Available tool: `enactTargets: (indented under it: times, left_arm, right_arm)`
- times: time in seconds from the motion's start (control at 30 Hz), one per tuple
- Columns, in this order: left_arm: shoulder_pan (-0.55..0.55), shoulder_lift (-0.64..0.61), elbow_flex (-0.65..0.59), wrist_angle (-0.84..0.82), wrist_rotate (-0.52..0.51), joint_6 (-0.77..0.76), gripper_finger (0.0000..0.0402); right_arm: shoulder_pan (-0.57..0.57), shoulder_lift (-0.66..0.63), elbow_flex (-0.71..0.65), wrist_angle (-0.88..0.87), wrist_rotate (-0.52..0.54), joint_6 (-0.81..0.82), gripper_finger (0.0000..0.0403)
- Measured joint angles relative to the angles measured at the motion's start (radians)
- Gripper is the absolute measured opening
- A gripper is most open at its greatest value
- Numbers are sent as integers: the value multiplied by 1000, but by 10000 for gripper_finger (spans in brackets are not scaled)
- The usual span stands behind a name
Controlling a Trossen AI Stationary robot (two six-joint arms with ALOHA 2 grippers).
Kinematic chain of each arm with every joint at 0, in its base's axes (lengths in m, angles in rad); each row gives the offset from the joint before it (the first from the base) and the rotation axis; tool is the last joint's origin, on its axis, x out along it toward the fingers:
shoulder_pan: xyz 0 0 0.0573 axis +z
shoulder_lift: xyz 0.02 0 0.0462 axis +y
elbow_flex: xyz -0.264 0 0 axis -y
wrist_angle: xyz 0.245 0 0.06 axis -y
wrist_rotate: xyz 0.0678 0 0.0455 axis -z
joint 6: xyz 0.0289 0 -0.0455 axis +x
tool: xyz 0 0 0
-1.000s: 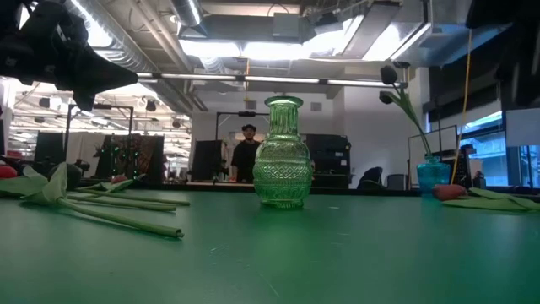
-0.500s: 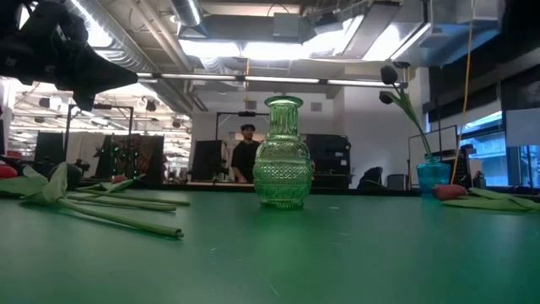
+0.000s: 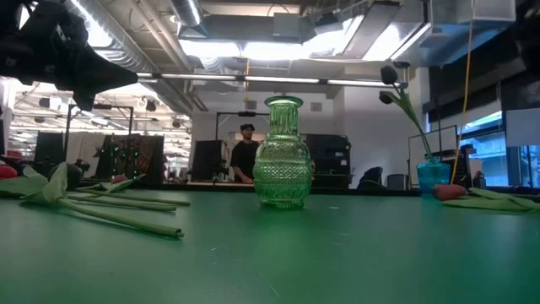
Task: Sort flowers into vase by color
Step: Put the right black flower into the top right blue vase
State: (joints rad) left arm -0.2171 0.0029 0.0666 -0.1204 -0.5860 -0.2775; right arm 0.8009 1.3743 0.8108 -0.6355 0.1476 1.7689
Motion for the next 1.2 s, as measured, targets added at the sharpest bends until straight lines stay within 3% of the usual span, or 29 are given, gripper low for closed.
enactTargets:
  times: [0.27, 0.77, 0.9, 1.13, 1.2]
  left_arm:
    - [0, 0, 0, 0, 0, 0, 11]
    - [0, 0, 0, 1, 0, 0, 11]
    - [0, 0, 0, 0, 0, 0, 11]
    - [0, 0, 0, 0, 0, 0, 11]
    - [0, 0, 0, 0, 0, 0, 11]
  right_arm:
    - [-57, 7, 0, -176, -124, 66, 198]
    - [-128, 180, 0, -200, -211, -54, 193]
    - [-152, 186, 0, -169, -211, -90, 155]
    - [-175, 186, 0, -115, -214, -155, 29]
    - [-175, 186, 1, -114, -213, -155, 11]
